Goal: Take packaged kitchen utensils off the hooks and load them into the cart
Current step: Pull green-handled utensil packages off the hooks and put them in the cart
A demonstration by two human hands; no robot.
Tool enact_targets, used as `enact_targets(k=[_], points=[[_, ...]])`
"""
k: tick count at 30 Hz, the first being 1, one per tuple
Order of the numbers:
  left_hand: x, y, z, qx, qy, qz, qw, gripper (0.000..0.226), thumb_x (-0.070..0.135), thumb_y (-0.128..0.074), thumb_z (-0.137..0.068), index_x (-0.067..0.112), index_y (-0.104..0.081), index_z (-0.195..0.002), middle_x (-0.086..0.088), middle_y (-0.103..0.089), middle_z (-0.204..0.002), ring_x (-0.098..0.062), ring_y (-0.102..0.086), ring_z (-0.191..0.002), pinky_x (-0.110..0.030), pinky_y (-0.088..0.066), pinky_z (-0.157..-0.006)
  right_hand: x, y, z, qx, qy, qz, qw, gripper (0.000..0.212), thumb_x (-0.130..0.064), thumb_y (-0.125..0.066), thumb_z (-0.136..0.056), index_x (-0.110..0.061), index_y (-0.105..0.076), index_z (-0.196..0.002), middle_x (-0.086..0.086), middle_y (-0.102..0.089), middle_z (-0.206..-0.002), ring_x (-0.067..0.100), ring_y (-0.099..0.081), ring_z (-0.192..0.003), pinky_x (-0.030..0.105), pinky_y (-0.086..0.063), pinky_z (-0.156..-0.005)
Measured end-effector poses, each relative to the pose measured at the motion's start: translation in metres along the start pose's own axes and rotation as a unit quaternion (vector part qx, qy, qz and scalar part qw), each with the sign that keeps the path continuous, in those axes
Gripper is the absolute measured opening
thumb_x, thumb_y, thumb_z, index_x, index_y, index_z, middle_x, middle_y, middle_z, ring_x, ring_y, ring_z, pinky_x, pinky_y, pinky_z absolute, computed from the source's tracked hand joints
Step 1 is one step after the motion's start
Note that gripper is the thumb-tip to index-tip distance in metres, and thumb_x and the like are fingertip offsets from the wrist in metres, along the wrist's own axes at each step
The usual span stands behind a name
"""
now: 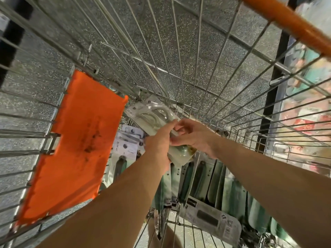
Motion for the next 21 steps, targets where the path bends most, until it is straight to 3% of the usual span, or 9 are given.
enact_targets(k=[2,4,6,10,12,15,18,21], points=[[-0.006,0.004,-0.011,-0.02,0.0,0.031,0.999,0.128,0.054,-0.099,-0.016,0.016,-0.063,-0.133,-0.012,-0.076,-0.12,-0.037,-0.075,-0.106,-0.054,-0.059,-0.094,0.002,-0.002,0.001,-0.005,0.004,-0.021,1.0,0.049,-0.031,-0.085,-0.073,-0.024,-0.062,-0.116,0.0,-0.067,-0.117,0.018,-0.065,-0.107,0.042,-0.048,-0.1],[-0.012,0.006,-0.018,-0.045,-0.002,0.049,0.998,0.103,0.037,-0.098,-0.038,0.008,-0.066,-0.131,-0.017,-0.077,-0.119,-0.039,-0.076,-0.106,-0.059,-0.058,-0.096,0.001,-0.004,0.003,-0.01,-0.001,-0.058,0.998,0.022,-0.028,-0.07,-0.09,-0.023,-0.064,-0.111,-0.002,-0.066,-0.116,0.017,-0.062,-0.107,0.036,-0.048,-0.09],[-0.02,0.01,-0.029,-0.056,-0.016,0.063,0.996,0.09,0.028,-0.094,-0.051,0.004,-0.065,-0.133,-0.02,-0.076,-0.119,-0.04,-0.075,-0.109,-0.063,-0.055,-0.1,-0.002,-0.002,0.004,-0.004,-0.011,-0.101,0.995,0.018,-0.027,-0.057,-0.097,-0.018,-0.066,-0.109,0.0,-0.067,-0.111,0.017,-0.063,-0.103,0.034,-0.048,-0.082],[-0.017,0.009,-0.023,-0.021,-0.029,0.1,0.994,0.096,0.025,-0.089,-0.045,0.002,-0.061,-0.134,-0.019,-0.078,-0.114,-0.04,-0.077,-0.102,-0.059,-0.058,-0.097,-0.008,0.004,-0.003,0.033,-0.019,-0.077,0.996,0.017,-0.021,-0.054,-0.103,-0.014,-0.067,-0.112,-0.001,-0.074,-0.099,0.015,-0.072,-0.091,0.025,-0.057,-0.077],[-0.013,0.009,-0.01,0.037,-0.028,0.097,0.994,0.106,0.031,-0.088,-0.032,0.007,-0.06,-0.131,-0.017,-0.076,-0.114,-0.039,-0.075,-0.102,-0.058,-0.058,-0.096,-0.005,0.01,-0.013,0.115,-0.017,-0.034,0.993,0.015,-0.016,-0.061,-0.1,-0.016,-0.066,-0.115,0.001,-0.072,-0.099,0.015,-0.072,-0.087,0.027,-0.06,-0.076],[-0.009,0.011,-0.004,0.085,-0.028,0.079,0.993,0.113,0.039,-0.089,-0.029,0.014,-0.056,-0.134,-0.015,-0.072,-0.122,-0.038,-0.071,-0.108,-0.058,-0.056,-0.099,0.002,0.018,-0.025,0.258,-0.016,0.082,0.963,0.027,-0.013,-0.068,-0.095,-0.025,-0.064,-0.119,-0.004,-0.066,-0.105,0.004,-0.062,-0.078,0.011,-0.047,-0.056],[-0.007,0.012,-0.002,0.092,-0.008,0.06,0.994,0.105,0.038,-0.09,-0.043,0.013,-0.052,-0.138,-0.014,-0.07,-0.126,-0.037,-0.069,-0.109,-0.057,-0.055,-0.101,0.014,0.01,-0.036,0.248,-0.052,0.181,0.95,0.039,-0.021,-0.074,-0.092,-0.025,-0.06,-0.127,-0.005,-0.061,-0.101,0.005,-0.061,-0.072,0.012,-0.043,-0.045],[-0.008,0.015,-0.002,0.095,-0.001,0.055,0.994,0.098,0.032,-0.09,-0.051,0.011,-0.054,-0.139,-0.013,-0.069,-0.128,-0.036,-0.068,-0.11,-0.055,-0.054,-0.102,0.026,0.005,-0.046,0.239,-0.067,0.202,0.947,0.031,-0.023,-0.077,-0.09,-0.027,-0.064,-0.117,-0.006,-0.059,-0.09,0.009,-0.066,-0.068,0.016,-0.045,-0.044]])
Point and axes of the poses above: each hand's wrist, its own z-axis away from the middle knuckle, its own y-axis out of the back of the hand, x = y × z, the point moved 4 cm from there along -z, towards the middle knuckle
